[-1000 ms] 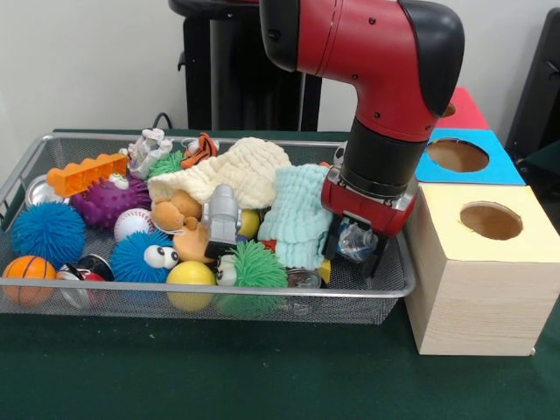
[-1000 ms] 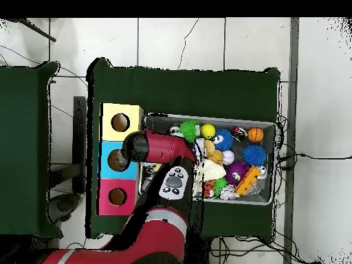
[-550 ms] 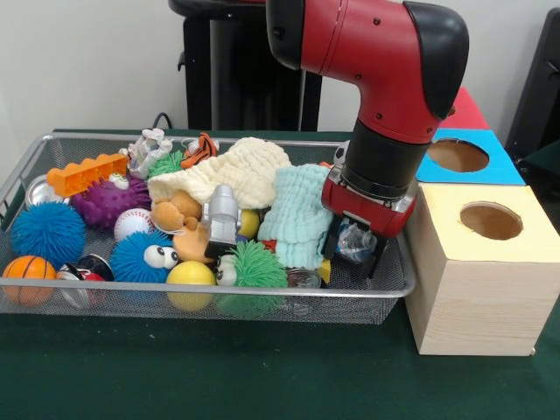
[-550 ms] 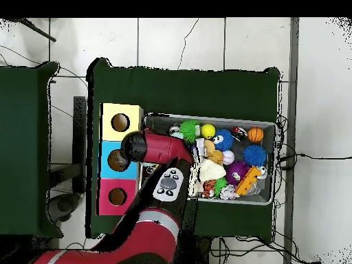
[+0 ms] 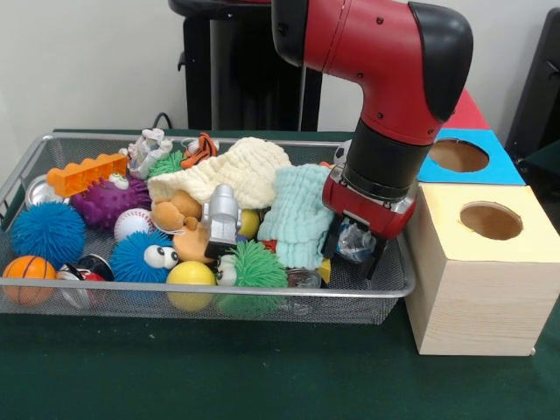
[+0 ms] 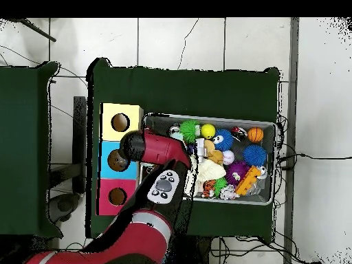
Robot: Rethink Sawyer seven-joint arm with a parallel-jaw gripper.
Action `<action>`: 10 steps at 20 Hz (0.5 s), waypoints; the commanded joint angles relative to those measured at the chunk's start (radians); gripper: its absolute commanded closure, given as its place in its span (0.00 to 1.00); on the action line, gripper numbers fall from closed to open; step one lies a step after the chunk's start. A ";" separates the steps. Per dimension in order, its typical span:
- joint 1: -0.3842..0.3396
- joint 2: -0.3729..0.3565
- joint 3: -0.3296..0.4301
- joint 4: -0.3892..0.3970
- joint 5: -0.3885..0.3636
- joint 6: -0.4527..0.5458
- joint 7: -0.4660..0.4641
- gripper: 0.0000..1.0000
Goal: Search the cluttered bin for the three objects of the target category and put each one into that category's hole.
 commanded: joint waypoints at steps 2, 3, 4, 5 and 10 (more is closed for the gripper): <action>0.063 0.134 0.111 -0.012 0.109 0.239 0.310 0.00; 0.067 0.142 0.108 -0.026 0.120 0.258 0.317 0.00; 0.066 0.146 0.109 -0.034 0.131 0.276 0.324 0.00; 0.069 0.151 0.108 -0.041 0.141 0.286 0.327 0.00; 0.074 0.181 0.109 -0.091 0.188 0.336 0.356 0.00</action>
